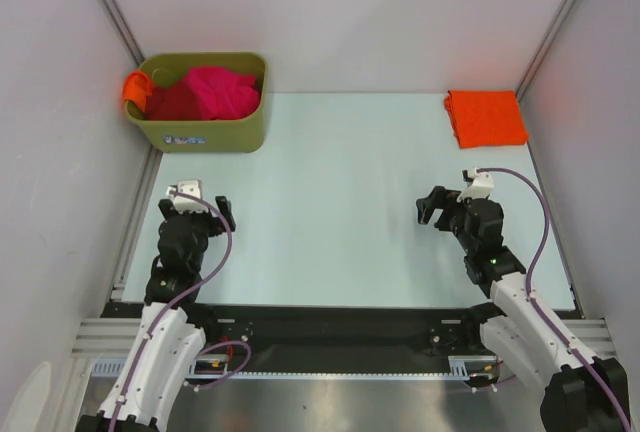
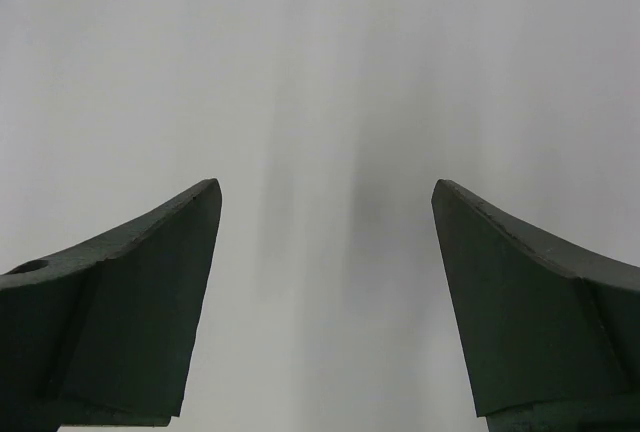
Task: Fold and stack the t-shirts
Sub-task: Grab the tshirt from the pile
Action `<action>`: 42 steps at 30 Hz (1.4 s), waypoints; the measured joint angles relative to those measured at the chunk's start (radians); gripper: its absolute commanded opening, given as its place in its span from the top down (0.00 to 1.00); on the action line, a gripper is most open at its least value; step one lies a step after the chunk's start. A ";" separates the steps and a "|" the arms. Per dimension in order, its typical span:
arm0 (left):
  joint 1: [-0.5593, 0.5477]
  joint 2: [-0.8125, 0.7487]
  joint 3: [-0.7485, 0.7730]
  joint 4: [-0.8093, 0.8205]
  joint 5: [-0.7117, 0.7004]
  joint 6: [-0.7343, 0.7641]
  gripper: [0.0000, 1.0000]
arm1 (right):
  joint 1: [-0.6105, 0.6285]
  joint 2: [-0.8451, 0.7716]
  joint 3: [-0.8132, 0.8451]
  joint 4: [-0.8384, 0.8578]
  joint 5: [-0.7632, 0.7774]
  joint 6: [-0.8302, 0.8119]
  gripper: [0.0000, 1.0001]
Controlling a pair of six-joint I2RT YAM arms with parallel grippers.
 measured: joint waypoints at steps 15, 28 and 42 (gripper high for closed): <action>0.006 0.289 0.388 -0.097 0.255 0.327 0.00 | 0.000 0.133 0.158 0.064 -0.060 -0.001 0.09; 0.103 1.423 1.742 -0.499 0.145 0.204 0.12 | 0.003 0.419 0.377 0.156 -0.215 -0.036 0.10; 0.158 1.984 2.070 -0.520 0.196 0.128 0.12 | 0.037 0.558 0.486 0.053 -0.217 -0.057 0.09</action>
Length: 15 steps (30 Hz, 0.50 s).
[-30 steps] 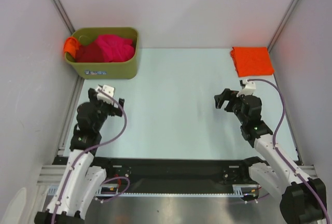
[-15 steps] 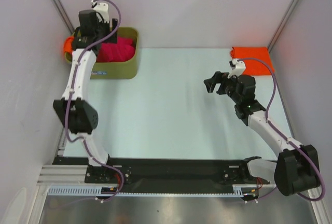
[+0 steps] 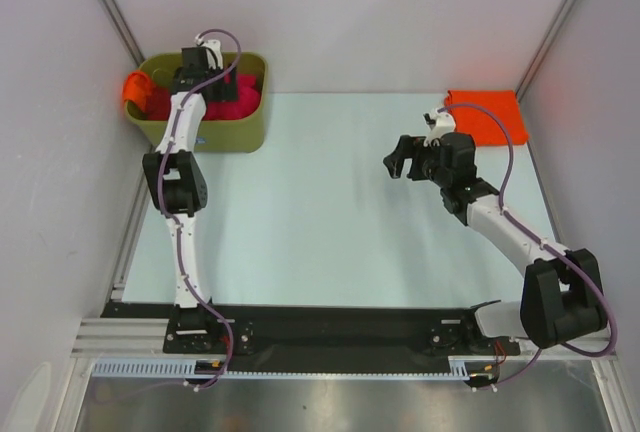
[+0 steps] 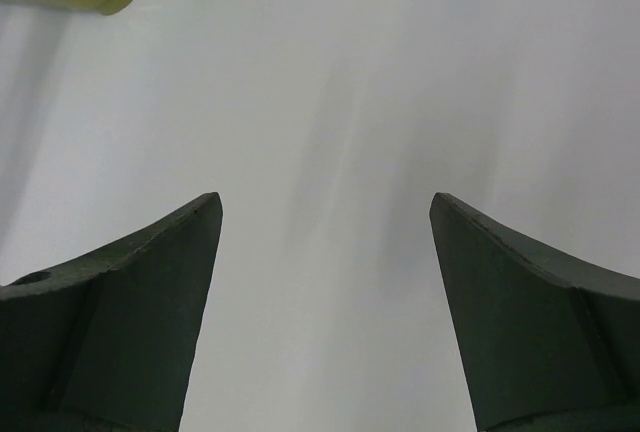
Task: Fold and stack the t-shirts
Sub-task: Grab the tshirt from the pile
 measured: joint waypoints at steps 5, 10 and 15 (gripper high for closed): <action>0.000 0.003 0.000 0.072 0.022 -0.064 0.47 | 0.031 0.036 0.035 -0.068 0.023 -0.015 0.09; 0.004 0.018 -0.002 0.085 0.047 -0.103 1.00 | 0.051 0.058 0.079 -0.116 0.042 -0.039 0.09; 0.006 0.008 -0.003 0.087 0.060 -0.099 1.00 | 0.053 0.062 0.109 -0.125 0.045 -0.055 0.09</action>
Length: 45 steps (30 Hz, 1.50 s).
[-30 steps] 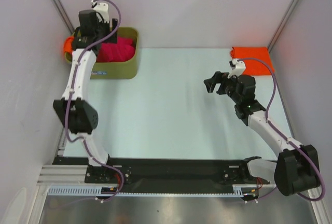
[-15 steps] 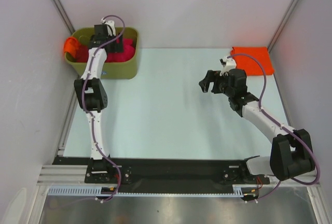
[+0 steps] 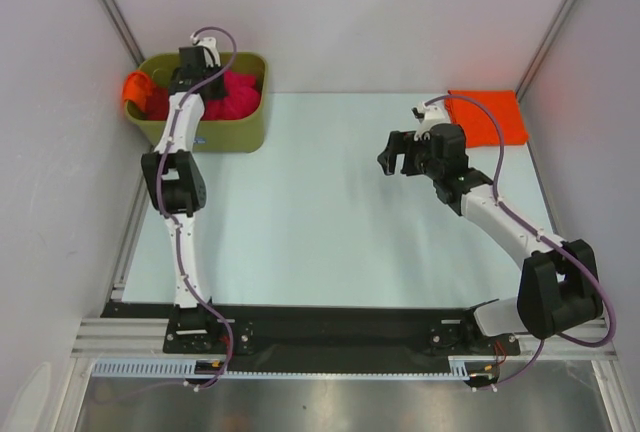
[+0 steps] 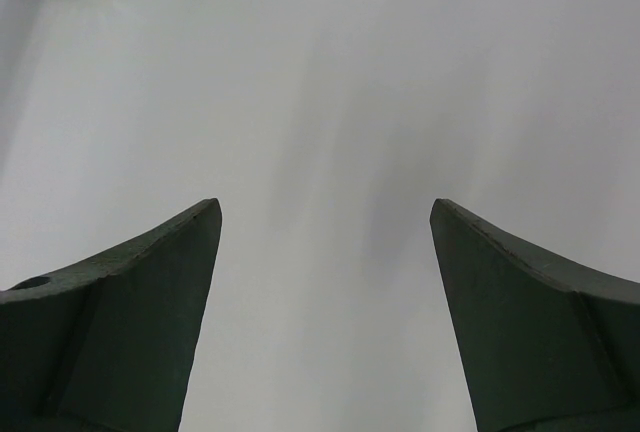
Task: Fold and stack the t-shirts
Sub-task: Grab the tshirt from the pile, then move the tshirt to the center of the board
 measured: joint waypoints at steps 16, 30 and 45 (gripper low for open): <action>-0.008 -0.693 -0.021 -0.177 0.156 0.043 1.00 | 0.041 -0.119 0.004 0.000 0.015 -0.009 0.09; -0.316 -1.240 -0.251 -0.266 0.333 0.124 1.00 | 0.081 -0.321 -0.020 0.011 -0.003 0.018 0.08; -0.494 -0.761 -0.719 -0.209 0.386 0.160 0.25 | 0.087 -0.369 -0.056 -0.222 0.121 0.070 0.09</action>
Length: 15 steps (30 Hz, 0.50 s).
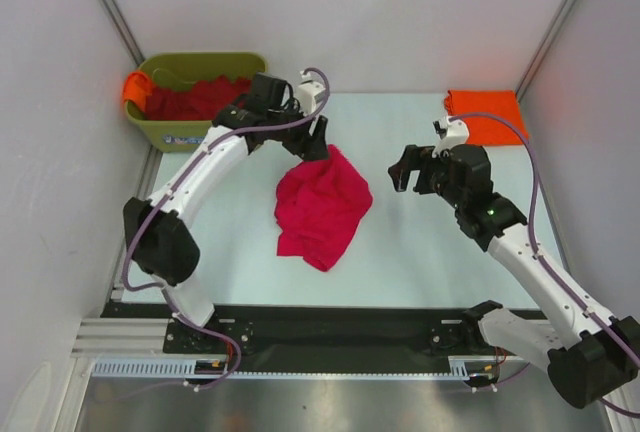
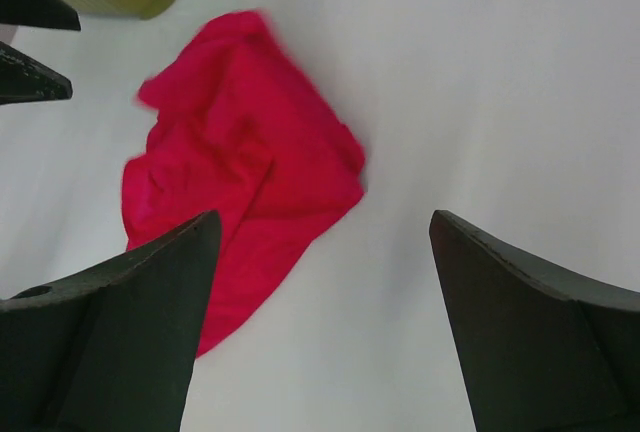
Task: Fold and stack the t-shirts
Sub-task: Move the tshirt to the center of the board
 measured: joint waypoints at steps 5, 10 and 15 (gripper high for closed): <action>0.008 0.038 0.034 0.042 0.006 -0.009 0.09 | 0.028 0.032 -0.002 -0.061 0.045 0.020 0.16; 0.080 -0.119 -0.175 0.169 -0.049 0.027 0.16 | 0.188 0.089 -0.008 -0.093 0.093 0.027 0.22; 0.122 -0.288 -0.487 0.218 -0.096 0.096 0.21 | 0.431 0.178 -0.055 -0.046 0.138 -0.004 0.24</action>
